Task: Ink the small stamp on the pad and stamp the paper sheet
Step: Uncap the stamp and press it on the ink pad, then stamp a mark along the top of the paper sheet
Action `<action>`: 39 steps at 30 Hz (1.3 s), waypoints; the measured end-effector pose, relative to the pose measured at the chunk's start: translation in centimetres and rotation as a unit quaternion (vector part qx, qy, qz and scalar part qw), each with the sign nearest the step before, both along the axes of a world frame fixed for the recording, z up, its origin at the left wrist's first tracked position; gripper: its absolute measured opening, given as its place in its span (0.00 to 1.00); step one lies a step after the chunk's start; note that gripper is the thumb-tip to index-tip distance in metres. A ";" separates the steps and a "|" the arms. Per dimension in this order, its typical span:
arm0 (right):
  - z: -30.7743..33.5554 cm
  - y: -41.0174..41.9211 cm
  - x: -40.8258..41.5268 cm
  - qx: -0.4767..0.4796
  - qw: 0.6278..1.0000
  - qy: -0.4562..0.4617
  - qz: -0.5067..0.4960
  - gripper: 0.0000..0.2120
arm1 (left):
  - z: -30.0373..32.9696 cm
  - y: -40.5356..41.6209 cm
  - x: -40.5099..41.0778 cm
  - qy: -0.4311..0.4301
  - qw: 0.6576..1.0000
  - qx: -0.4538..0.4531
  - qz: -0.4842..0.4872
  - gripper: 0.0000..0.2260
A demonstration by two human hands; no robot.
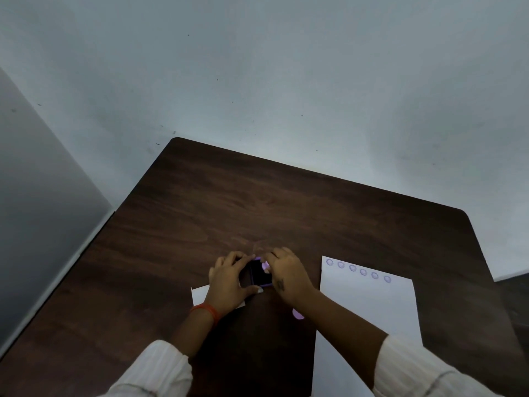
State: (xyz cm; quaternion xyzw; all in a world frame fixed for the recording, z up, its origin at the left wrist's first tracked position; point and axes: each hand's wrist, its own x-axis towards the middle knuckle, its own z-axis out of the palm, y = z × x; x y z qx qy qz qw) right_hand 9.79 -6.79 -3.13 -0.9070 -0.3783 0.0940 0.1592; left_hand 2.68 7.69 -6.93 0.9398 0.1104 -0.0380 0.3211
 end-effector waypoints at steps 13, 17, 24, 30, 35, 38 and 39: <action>4.9 -4.9 -1.1 0.468 0.592 0.543 -0.368 0.09 | 1.2 -1.1 -0.6 0.030 0.996 0.075 -0.025 0.37; 6.0 -8.7 -2.6 0.570 0.434 0.584 -0.382 0.06 | 1.5 -1.3 -0.9 0.032 0.997 0.071 -0.014 0.41; 6.9 -15.1 -4.9 0.650 0.342 0.571 -0.368 0.12 | 3.2 -4.9 -0.7 -0.054 0.994 0.070 0.057 0.34; 6.4 -19.5 -5.3 0.693 0.307 0.543 -0.362 0.13 | 3.9 -11.0 0.7 -0.101 0.992 0.070 -0.003 0.30; 5.3 -23.1 -4.6 0.704 0.292 0.522 -0.383 0.12 | 4.1 -15.2 2.3 -0.085 0.990 0.082 -0.083 0.31; 4.6 -24.9 -4.0 0.705 0.292 0.492 -0.418 0.10 | 4.1 -17.2 3.4 -0.067 0.986 0.088 -0.129 0.32; 4.3 -25.5 -3.7 0.706 0.290 0.483 -0.430 0.09 | 4.1 -17.8 3.9 -0.065 0.983 0.091 -0.143 0.32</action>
